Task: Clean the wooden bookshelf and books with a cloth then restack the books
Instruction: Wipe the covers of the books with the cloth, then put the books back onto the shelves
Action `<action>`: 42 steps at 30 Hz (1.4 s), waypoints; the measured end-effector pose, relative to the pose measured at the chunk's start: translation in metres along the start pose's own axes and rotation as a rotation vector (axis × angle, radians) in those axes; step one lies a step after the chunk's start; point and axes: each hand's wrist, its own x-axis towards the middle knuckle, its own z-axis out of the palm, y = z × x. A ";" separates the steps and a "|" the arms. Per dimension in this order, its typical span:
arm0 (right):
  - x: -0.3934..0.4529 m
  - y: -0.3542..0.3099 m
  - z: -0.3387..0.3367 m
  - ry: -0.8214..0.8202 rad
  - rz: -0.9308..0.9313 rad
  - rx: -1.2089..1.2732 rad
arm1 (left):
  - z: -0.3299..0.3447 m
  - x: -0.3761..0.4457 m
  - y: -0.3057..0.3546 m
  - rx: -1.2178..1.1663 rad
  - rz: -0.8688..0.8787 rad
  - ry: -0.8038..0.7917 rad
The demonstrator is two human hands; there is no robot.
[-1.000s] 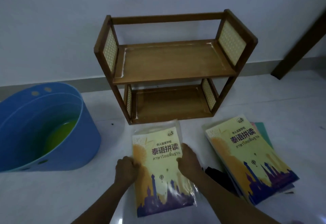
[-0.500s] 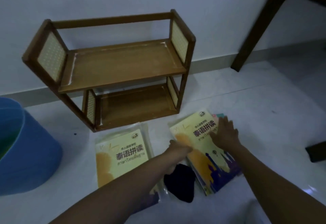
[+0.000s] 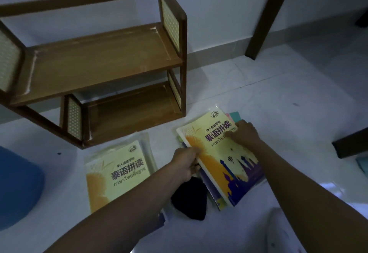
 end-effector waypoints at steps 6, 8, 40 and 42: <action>-0.006 0.004 -0.014 -0.211 0.024 0.340 | 0.001 -0.006 -0.012 -0.047 0.139 -0.194; -0.016 0.005 -0.026 -0.253 0.006 0.509 | 0.000 -0.015 -0.007 -0.008 0.225 -0.232; -0.219 -0.132 0.090 -0.132 -0.576 0.503 | -0.254 -0.136 -0.082 0.425 0.868 0.478; -0.219 -0.141 0.088 -0.105 -0.572 0.540 | -0.251 -0.136 -0.080 0.395 0.856 0.500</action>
